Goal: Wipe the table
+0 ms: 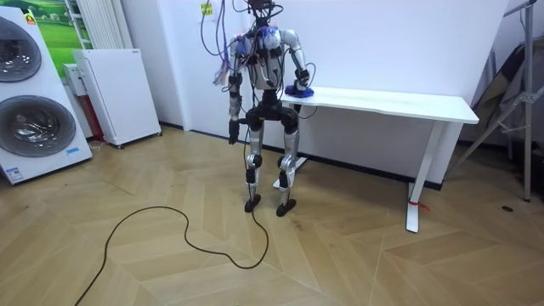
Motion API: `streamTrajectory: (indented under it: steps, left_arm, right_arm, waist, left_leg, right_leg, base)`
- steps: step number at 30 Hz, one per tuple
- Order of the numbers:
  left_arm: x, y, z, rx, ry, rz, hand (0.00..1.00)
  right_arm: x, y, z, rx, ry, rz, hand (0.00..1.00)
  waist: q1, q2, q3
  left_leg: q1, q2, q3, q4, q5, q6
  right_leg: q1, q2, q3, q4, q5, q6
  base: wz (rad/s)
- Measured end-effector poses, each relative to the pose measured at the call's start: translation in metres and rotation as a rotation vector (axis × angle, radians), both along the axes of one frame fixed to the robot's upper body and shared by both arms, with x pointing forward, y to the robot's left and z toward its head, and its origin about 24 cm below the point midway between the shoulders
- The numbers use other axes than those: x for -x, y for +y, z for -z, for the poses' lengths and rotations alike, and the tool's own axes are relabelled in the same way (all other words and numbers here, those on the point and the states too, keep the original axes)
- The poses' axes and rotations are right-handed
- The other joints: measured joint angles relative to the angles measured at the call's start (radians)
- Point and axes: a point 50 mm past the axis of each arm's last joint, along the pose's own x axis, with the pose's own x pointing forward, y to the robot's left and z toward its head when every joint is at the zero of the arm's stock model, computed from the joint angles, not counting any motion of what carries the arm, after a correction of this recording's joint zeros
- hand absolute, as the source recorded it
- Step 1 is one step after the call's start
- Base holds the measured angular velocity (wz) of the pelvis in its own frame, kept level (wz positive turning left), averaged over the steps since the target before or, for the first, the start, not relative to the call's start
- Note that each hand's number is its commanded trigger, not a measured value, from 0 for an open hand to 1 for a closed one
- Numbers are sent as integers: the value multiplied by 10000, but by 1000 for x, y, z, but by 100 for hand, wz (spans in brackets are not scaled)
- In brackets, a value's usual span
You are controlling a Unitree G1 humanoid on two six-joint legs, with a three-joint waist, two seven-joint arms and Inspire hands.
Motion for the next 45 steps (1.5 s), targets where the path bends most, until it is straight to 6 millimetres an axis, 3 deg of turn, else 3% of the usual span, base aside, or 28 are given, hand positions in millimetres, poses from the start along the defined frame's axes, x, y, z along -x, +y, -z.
streamTrajectory:
  steps: [11, 19, 25, 34, 39, 43, 45]
  left_arm:
    - [0, 4, -1, -51, -79, -408, 0]
    - [8, 4, -1, -67, 254, -483, 0]
    - [8, 4, -1, -217, 359, -474, 0]
    - [5, -1, -1, -147, 192, -457, 0]
    - [15, 6, -4, -281, 289, -789, 0]
    - [36, 24, -10, -682, 460, -1785, 0]
    - [54, 33, -15, -979, 689, -2346, 0]
  right_arm:
    - [-1, -23, 4, -278, 271, 1125, 100]
    - [2, -28, 9, -994, 587, 1719, 100]
    - [2, -23, 13, -2152, 1046, 2431, 100]
    - [-19, -30, 12, -3318, 1357, 3144, 100]
    - [-32, -58, 15, -4047, 1353, 4476, 100]
    - [-19, -111, 17, -4078, 943, 6577, 100]
    - [-4, -142, 17, -3873, 690, 7766, 100]
  waist:
    - [-22, 1, 38]
    - [-53, 26, 58]
    - [-90, 195, 65]
    - [-77, 287, 112]
    - [-177, 306, 105]
    - [-299, 318, 72]
    - [-561, 336, -5]
  left_leg:
    - [107, -41, 91, -13, 18, 30]
    - [213, -53, 144, -28, 17, 30]
    - [250, -39, 112, -79, 14, 32]
    - [76, -48, 139, -20, 14, 35]
    - [-21, -90, -1, 11, 19, 56]
    - [-99, -99, -122, 19, 32, 73]
    - [-76, -102, -92, 57, 37, 75]
  right_leg:
    - [44, -17, 220, 18, -17, 34]
    - [159, -26, 258, -19, -19, 43]
    - [258, 32, 314, -134, -13, 57]
    - [14, -21, 266, 76, -11, 49]
    - [-42, -37, 262, 18, -1, 67]
    - [-44, -47, 248, -17, -2, 68]
    - [8, -74, 113, -21, -2, 68]
  base:
    - [-1]
    - [0]
    - [5]
    - [-1]
    - [11]
    - [14]
    - [15]
